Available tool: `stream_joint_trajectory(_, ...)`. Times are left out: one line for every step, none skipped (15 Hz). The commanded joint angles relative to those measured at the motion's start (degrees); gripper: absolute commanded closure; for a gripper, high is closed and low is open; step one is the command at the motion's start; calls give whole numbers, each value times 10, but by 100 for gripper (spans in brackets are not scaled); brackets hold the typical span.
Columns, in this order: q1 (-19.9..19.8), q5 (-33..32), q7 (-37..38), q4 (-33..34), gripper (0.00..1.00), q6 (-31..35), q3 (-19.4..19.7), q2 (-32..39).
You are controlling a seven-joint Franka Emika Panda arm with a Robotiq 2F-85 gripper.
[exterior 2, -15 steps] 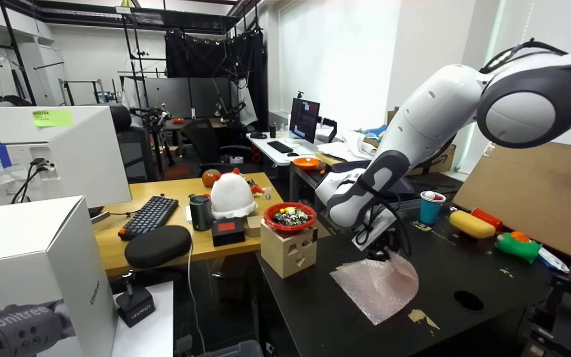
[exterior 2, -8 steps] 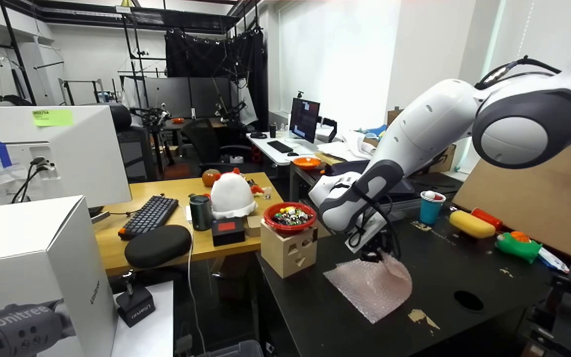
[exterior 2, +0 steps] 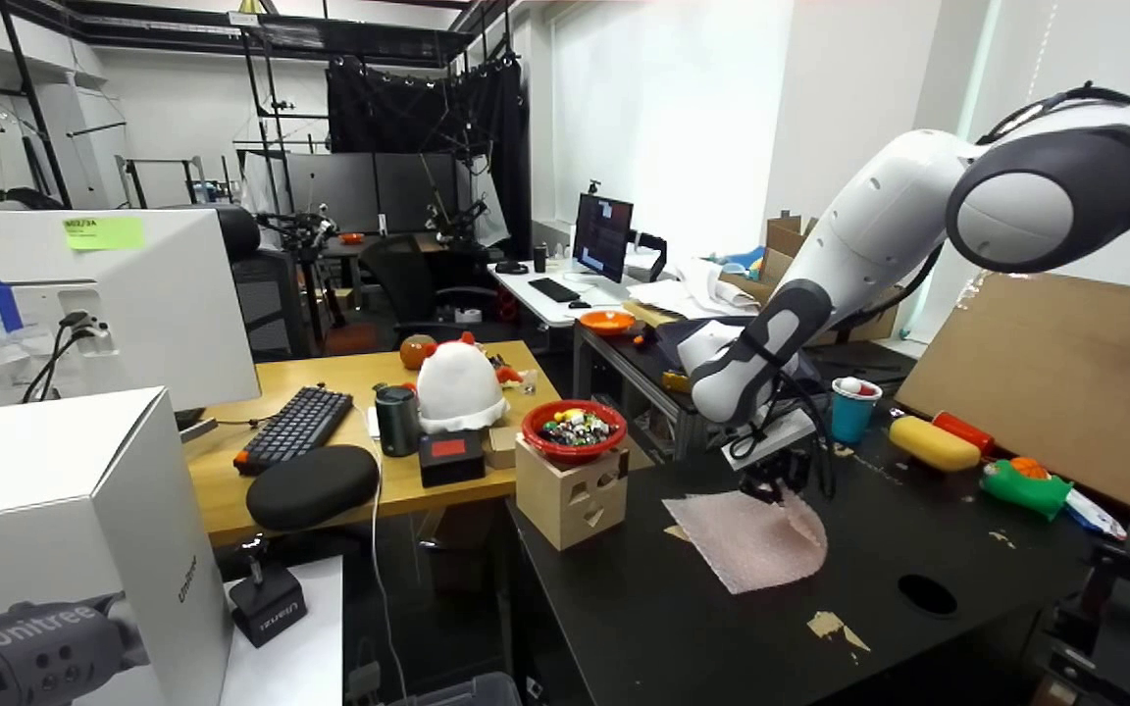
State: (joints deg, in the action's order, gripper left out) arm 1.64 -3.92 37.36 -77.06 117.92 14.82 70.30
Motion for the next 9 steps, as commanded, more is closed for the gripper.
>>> stream_joint_trajectory(-28,15,-5,-120,98,49,6,-73)
stream_joint_trajectory(-34,16,-1,-133,98,51,11,-80)
stream_joint_trajectory(-36,16,8,-148,98,52,18,-88)
stream_joint_trajectory(-40,17,9,-164,98,56,22,-98)
stream_joint_trajectory(-38,16,13,-181,98,60,28,-109)
stream_joint_trajectory(-36,14,16,-201,98,66,33,-123)
stream_joint_trajectory(-32,12,19,-216,98,69,38,-134)
stream_joint_trajectory(-26,8,23,-235,98,75,44,-150)
stream_joint_trajectory(-22,6,28,-250,98,78,49,-163)
